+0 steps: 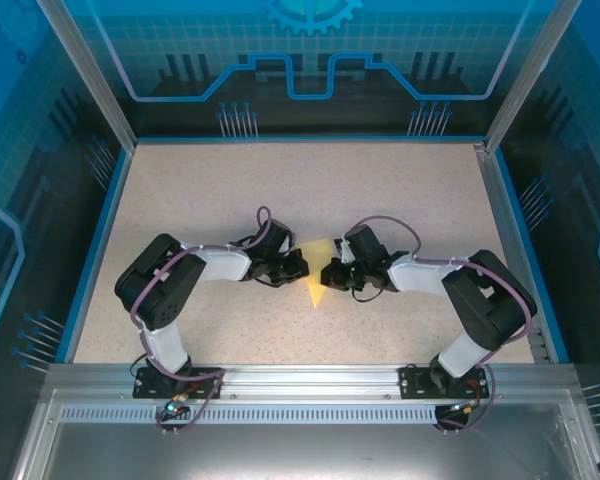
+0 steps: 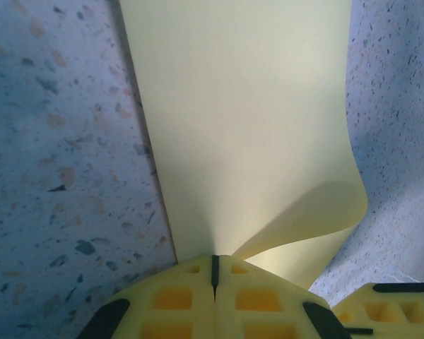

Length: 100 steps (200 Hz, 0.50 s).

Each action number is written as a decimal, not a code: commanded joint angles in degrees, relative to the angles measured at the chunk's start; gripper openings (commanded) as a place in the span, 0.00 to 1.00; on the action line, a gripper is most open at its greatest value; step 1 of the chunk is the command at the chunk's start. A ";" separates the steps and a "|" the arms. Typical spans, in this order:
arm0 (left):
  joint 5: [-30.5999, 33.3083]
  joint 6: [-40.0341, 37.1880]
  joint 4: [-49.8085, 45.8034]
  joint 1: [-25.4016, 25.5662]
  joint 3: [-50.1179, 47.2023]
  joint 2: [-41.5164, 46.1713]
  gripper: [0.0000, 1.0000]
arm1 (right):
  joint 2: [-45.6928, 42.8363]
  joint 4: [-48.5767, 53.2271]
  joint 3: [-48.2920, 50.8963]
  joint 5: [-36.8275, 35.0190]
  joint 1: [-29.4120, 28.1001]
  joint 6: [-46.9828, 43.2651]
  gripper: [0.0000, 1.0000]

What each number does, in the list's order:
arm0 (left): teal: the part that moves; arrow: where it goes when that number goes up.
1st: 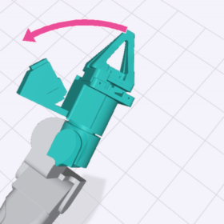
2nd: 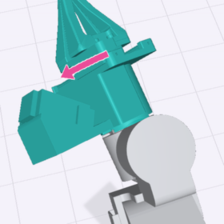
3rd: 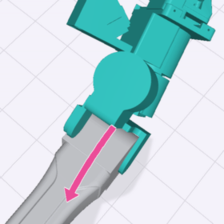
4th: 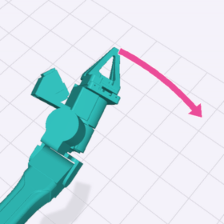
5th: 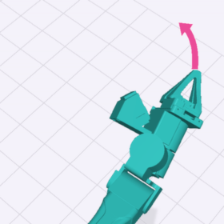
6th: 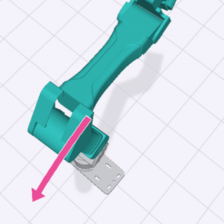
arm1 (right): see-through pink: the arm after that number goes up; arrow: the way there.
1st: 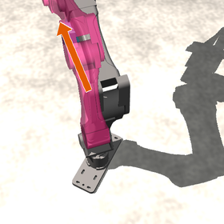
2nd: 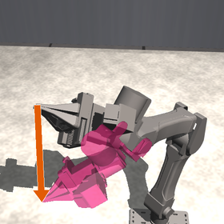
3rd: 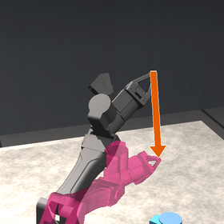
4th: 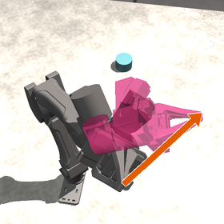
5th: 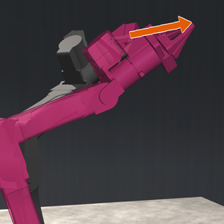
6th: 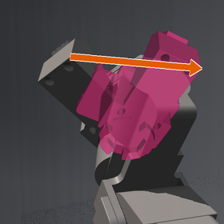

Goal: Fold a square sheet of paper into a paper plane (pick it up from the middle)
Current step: Third fold the triangle at the center of the table.

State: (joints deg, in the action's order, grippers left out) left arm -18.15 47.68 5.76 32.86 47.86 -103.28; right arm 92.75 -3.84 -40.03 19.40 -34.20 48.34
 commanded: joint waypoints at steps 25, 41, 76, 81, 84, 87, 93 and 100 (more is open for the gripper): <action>2.99 -1.63 -6.92 0.45 -0.26 -0.59 0.00 | 4.98 1.63 -2.22 -1.03 0.86 -1.14 0.00; 3.03 -1.71 -7.11 0.45 -0.02 0.11 0.00 | 5.68 1.55 -1.76 -1.14 0.83 -0.90 0.00; 4.29 -2.00 -8.94 0.45 1.64 3.99 0.04 | 5.73 1.78 -0.46 -1.46 0.80 -0.39 0.00; 4.94 -1.68 -9.42 0.45 1.56 5.17 0.05 | 5.70 1.91 -0.33 -1.49 0.79 -0.40 0.00; 5.34 -1.52 -9.45 0.45 1.35 6.03 0.06 | 5.64 1.98 -0.24 -1.66 0.84 -0.40 0.00; 5.85 -1.27 -9.53 0.42 1.12 6.86 0.07 | 5.56 2.05 -0.16 -1.66 0.80 -0.35 0.00; 6.76 -0.83 -9.50 0.53 0.56 8.61 0.10 | 5.52 2.18 -0.09 -1.76 0.85 -0.28 0.00; 7.72 -0.46 -9.41 0.73 -0.19 10.47 0.11 | 5.36 2.24 0.16 -1.85 0.80 -0.26 0.00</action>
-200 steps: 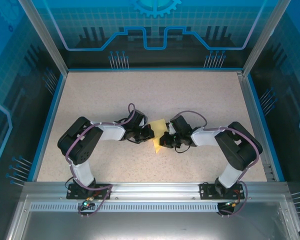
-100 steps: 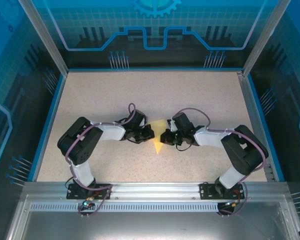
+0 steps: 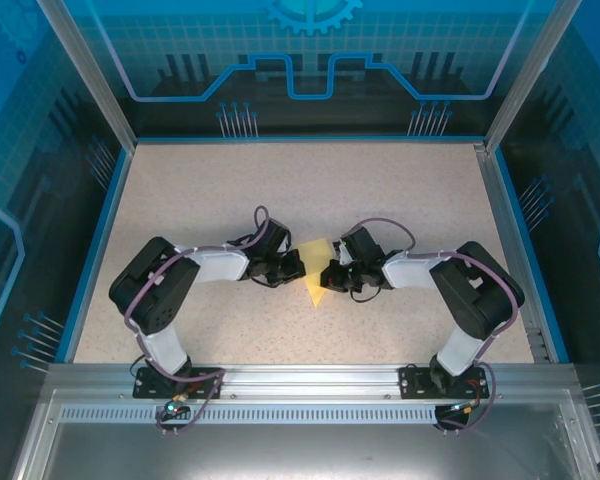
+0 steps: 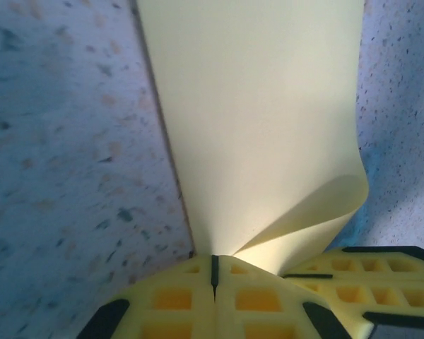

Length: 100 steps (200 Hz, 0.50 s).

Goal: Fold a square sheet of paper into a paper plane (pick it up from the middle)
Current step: Third fold the triangle at the center of the table.

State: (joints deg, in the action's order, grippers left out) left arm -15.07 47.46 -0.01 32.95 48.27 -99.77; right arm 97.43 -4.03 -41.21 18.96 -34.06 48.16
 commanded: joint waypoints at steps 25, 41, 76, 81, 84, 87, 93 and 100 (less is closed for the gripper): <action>4.72 0.81 -2.51 2.29 -2.81 10.47 0.13 | 0.48 2.54 1.55 -1.49 0.72 0.14 0.00; 4.11 1.87 -1.38 4.09 -4.09 10.79 0.11 | 0.57 2.45 1.57 -1.43 0.65 0.20 0.00; 1.04 5.20 3.23 6.45 -7.33 9.71 0.02 | 0.66 2.10 1.43 -1.20 0.63 0.72 0.00; 0.04 5.79 4.37 6.73 -7.75 9.18 0.01 | 0.69 2.00 1.41 -1.04 0.58 0.75 0.00; -0.47 6.06 5.13 6.84 -8.02 8.89 0.01 | 0.74 2.01 1.43 -1.04 0.60 0.78 0.00; -1.09 6.41 5.90 7.11 -8.21 8.67 0.00 | 0.73 2.01 1.47 -0.97 0.58 0.78 0.00; -1.95 7.13 7.26 7.46 -8.70 8.01 0.00 | 0.83 1.93 1.40 -0.90 0.59 0.80 0.00; -2.67 7.92 8.60 7.91 -9.17 7.37 0.00 | 0.85 1.88 1.35 -0.86 0.57 0.87 0.00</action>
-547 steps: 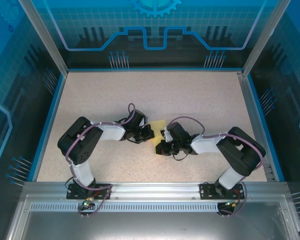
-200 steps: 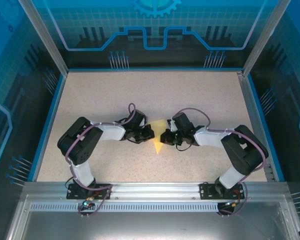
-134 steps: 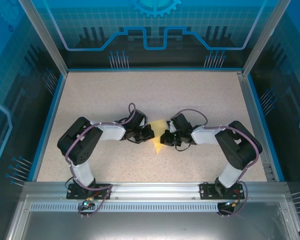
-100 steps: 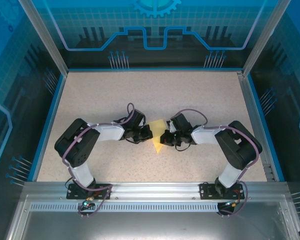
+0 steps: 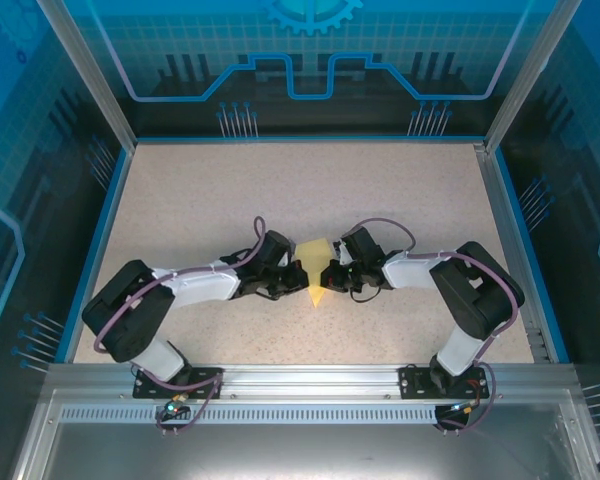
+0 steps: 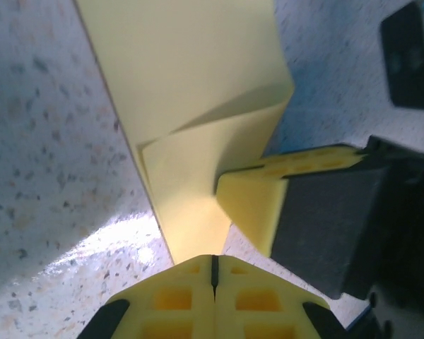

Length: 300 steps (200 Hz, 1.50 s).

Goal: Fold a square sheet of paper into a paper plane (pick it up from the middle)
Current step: Third fold the triangle at the center of the table.

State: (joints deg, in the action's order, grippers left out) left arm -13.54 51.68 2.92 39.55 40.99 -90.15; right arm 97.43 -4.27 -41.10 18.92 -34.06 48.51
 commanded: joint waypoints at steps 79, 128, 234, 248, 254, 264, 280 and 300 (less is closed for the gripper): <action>-5.70 5.36 10.77 3.71 -2.97 -6.76 0.00 | 1.03 1.29 1.20 -0.24 0.64 0.88 0.00; -5.17 5.23 8.27 4.40 -3.49 -8.16 0.00 | 1.08 1.16 0.93 0.83 1.12 -0.77 0.00; -3.07 3.27 0.18 4.48 -3.66 -8.15 0.00 | 6.56 4.15 -6.10 4.01 9.80 -15.00 0.00; -2.99 3.14 -0.20 4.49 -3.64 -7.99 0.00 | 7.39 4.59 -7.61 3.87 11.43 -15.54 0.00; -2.98 3.13 -0.35 4.50 -3.60 -7.97 0.00 | 7.86 4.98 -8.39 3.93 12.02 -15.77 0.00; -2.90 3.03 -0.45 4.48 -3.55 -7.98 0.00 | 8.39 5.68 -8.99 3.56 12.78 -16.19 0.00; -2.77 2.75 -0.85 4.49 -3.33 -7.83 0.00 | 8.68 7.49 -12.73 2.67 13.43 -16.83 0.00; -2.22 2.42 -1.81 4.48 -2.81 -7.59 0.00 | 6.79 9.27 -14.26 2.16 13.50 -17.19 0.00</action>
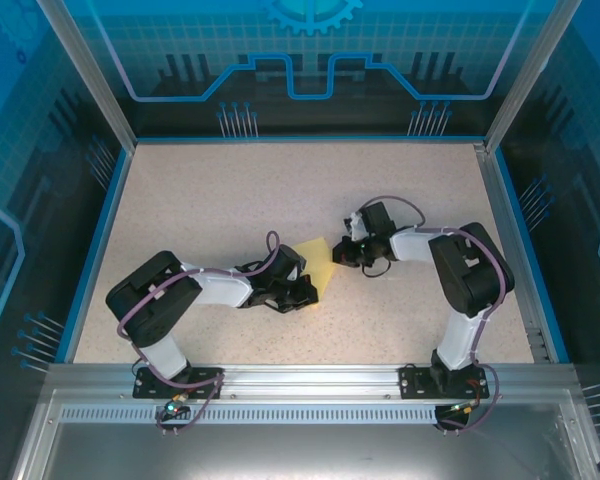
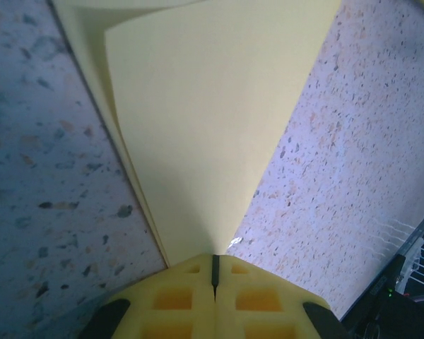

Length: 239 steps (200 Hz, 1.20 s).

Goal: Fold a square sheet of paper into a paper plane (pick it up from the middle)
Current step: Third fold the triangle at the center of the table.

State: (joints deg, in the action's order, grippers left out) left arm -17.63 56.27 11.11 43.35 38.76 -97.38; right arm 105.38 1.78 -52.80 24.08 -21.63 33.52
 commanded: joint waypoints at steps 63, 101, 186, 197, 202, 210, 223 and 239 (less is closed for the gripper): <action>2.95 -3.67 -11.60 0.73 0.41 0.55 0.00 | -16.84 4.53 7.15 -5.82 0.02 1.62 0.00; 3.29 -6.45 -14.33 0.73 2.92 4.10 0.02 | -26.70 4.20 14.80 -8.74 -1.42 5.91 0.23; 13.28 -8.42 -12.94 0.60 6.04 12.53 0.26 | -33.61 7.10 17.55 -10.33 -1.91 8.64 0.71; 14.54 -8.32 -11.48 0.68 6.05 12.42 0.27 | -32.08 5.69 17.61 -8.81 -1.94 8.88 0.71; 14.92 -8.11 -11.18 0.64 6.14 12.29 0.27 | -31.43 4.87 17.80 -8.03 -1.93 9.15 0.71; 15.08 -8.04 -10.66 0.63 6.38 11.88 0.27 | -30.53 3.58 18.02 -6.89 -1.93 9.68 0.71; 15.24 -8.12 -10.40 0.60 7.00 10.81 0.26 | -29.00 1.33 18.25 -4.72 -1.93 10.20 0.70; 15.74 -7.77 -9.89 0.54 7.50 9.54 0.25 | -26.88 0.23 17.66 -3.25 -1.93 10.52 0.69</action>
State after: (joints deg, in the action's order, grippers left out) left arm -4.49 49.12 -0.56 43.68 44.03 -86.02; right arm 76.09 5.48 -34.74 16.43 -22.90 42.70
